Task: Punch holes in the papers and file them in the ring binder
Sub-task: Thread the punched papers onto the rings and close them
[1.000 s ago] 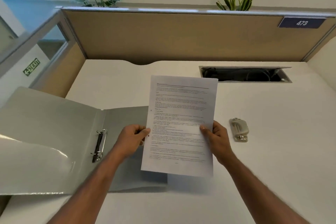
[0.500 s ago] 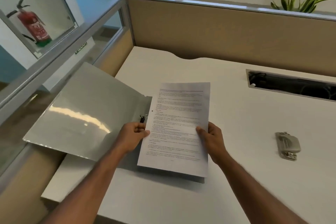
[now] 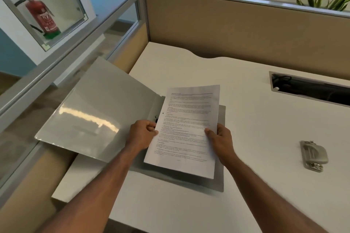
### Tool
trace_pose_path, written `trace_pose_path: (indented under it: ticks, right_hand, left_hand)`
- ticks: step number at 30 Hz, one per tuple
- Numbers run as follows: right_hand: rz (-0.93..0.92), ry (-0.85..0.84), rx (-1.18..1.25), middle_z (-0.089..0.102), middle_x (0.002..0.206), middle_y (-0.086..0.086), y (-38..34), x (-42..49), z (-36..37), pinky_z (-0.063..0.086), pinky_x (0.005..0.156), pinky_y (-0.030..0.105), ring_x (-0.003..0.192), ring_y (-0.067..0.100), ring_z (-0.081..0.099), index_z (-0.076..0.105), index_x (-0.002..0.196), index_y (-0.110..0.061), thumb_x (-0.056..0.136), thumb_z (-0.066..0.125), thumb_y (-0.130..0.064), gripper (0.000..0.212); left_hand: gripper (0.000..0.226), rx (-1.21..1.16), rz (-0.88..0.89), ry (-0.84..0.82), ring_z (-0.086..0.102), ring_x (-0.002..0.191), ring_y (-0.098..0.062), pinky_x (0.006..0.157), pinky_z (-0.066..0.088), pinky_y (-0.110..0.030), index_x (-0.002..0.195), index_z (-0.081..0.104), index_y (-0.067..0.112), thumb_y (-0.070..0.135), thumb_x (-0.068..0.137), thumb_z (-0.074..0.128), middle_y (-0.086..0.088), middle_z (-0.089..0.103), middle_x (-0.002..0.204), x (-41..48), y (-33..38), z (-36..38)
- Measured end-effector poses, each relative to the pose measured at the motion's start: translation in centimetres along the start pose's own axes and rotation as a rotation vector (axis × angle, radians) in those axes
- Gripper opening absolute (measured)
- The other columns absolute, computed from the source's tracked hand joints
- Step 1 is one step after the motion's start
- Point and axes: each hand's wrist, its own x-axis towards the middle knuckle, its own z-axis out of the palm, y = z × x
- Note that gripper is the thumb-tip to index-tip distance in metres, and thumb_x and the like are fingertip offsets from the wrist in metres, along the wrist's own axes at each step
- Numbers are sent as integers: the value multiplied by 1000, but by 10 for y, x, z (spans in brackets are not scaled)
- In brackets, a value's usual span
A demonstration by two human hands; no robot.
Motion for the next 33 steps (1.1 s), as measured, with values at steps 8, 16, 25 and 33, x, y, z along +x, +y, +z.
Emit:
trace_pose_path:
  ticks: [8, 16, 25, 33]
  right_hand:
    - [-8, -1, -40, 70, 105, -1, 5, 1, -2, 59, 71, 28, 87, 20, 71, 61, 105, -19, 97, 55, -16, 11]
    - [-7, -6, -54, 70, 105, -2, 2, -2, -5, 60, 74, 32, 87, 20, 71, 62, 106, -18, 96, 55, -15, 12]
    - [10, 14, -21, 70, 106, 1, -7, -6, -4, 61, 76, 35, 88, 22, 71, 63, 107, -13, 96, 55, -14, 13]
    - [6, 11, -10, 70, 107, 3, -17, -5, 1, 60, 81, 41, 91, 25, 70, 63, 103, -15, 96, 55, -13, 11]
  left_hand:
    - [25, -30, -96, -74, 68, 90, -18, 79, 59, -34, 106, 70, 15, 14, 81, 76, 1, 71, 96, 7, -5, -1]
    - [34, -91, -128, -79, 61, 80, -8, 55, 45, -18, 112, 65, 11, 11, 80, 77, 7, 66, 88, 5, -8, 1]
    - [24, 114, 19, -42, 63, 87, -12, 80, 59, -33, 106, 68, 20, 20, 83, 75, 4, 68, 101, 2, -13, 4]
    - [63, 372, 264, -126, 52, 111, -21, 96, 51, -40, 149, 34, 28, 21, 91, 56, -3, 50, 127, 11, -7, 10]
